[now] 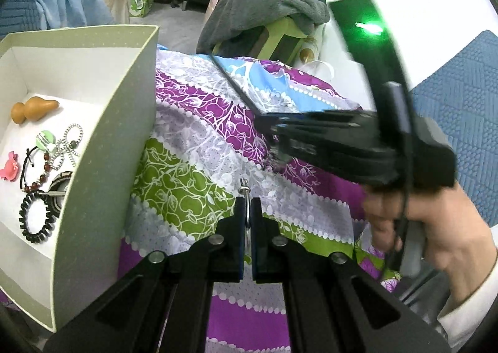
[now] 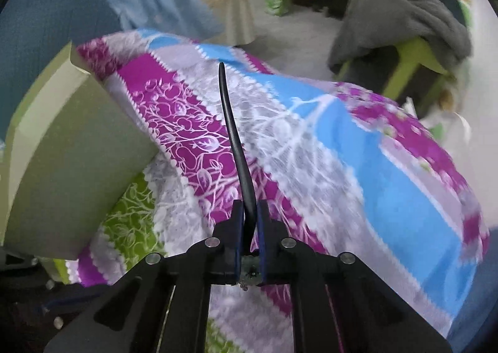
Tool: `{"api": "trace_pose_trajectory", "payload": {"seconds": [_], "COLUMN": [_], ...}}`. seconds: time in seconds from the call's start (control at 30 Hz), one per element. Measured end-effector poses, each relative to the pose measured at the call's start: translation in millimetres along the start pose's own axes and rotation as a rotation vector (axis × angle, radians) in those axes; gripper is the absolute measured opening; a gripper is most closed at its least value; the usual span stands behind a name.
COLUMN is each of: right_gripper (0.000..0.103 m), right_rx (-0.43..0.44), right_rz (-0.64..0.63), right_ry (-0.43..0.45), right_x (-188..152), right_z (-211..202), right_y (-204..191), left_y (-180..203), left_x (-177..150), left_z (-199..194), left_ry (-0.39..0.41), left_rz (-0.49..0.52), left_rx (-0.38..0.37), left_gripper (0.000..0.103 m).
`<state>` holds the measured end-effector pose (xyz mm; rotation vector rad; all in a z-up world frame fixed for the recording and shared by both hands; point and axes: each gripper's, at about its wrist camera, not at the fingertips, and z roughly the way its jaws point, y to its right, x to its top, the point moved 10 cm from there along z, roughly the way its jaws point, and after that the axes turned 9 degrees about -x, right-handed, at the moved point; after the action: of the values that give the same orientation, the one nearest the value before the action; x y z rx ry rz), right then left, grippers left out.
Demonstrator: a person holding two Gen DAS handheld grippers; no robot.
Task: Organize jewelry
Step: 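Carry the black cord necklace and silver hoop over the white box with both tools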
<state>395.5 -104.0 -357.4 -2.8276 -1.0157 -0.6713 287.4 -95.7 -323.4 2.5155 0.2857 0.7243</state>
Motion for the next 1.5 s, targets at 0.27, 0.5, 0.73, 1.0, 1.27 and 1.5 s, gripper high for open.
{"api": "trace_pose_trajectory", "payload": {"seconds": [0.27,0.5,0.73,1.0,1.27,1.5], "right_gripper": [0.006,0.007,0.007,0.007,0.007,0.007], "right_rx": [-0.038,-0.081,-0.094,-0.14,-0.133,-0.09], "right_rz": [0.222,0.349,0.429,0.45,0.456,0.43], "right_ry": [0.003,0.035,0.074,0.153,0.254,0.325], "right_x": [-43,-64,-53,-19,31,79], "right_z": [-43,-74,-110,-164,-211,-236], "right_y": [9,0,11,25,11,-34], "left_y": [0,10,25,43,51,20], "left_x": [-4,-2,19,59,106,132], "left_z": [-7,-19,-43,-93,-172,-211], "left_ry": [-0.015,-0.04,-0.038,0.002,0.132,0.179], "left_rz": [0.028,0.047,0.085,0.144,0.235,0.239], "left_rx": [0.006,0.007,0.023,0.03,0.068,0.066], "left_gripper": [0.002,0.002,0.002,0.002,0.002,0.002]}}
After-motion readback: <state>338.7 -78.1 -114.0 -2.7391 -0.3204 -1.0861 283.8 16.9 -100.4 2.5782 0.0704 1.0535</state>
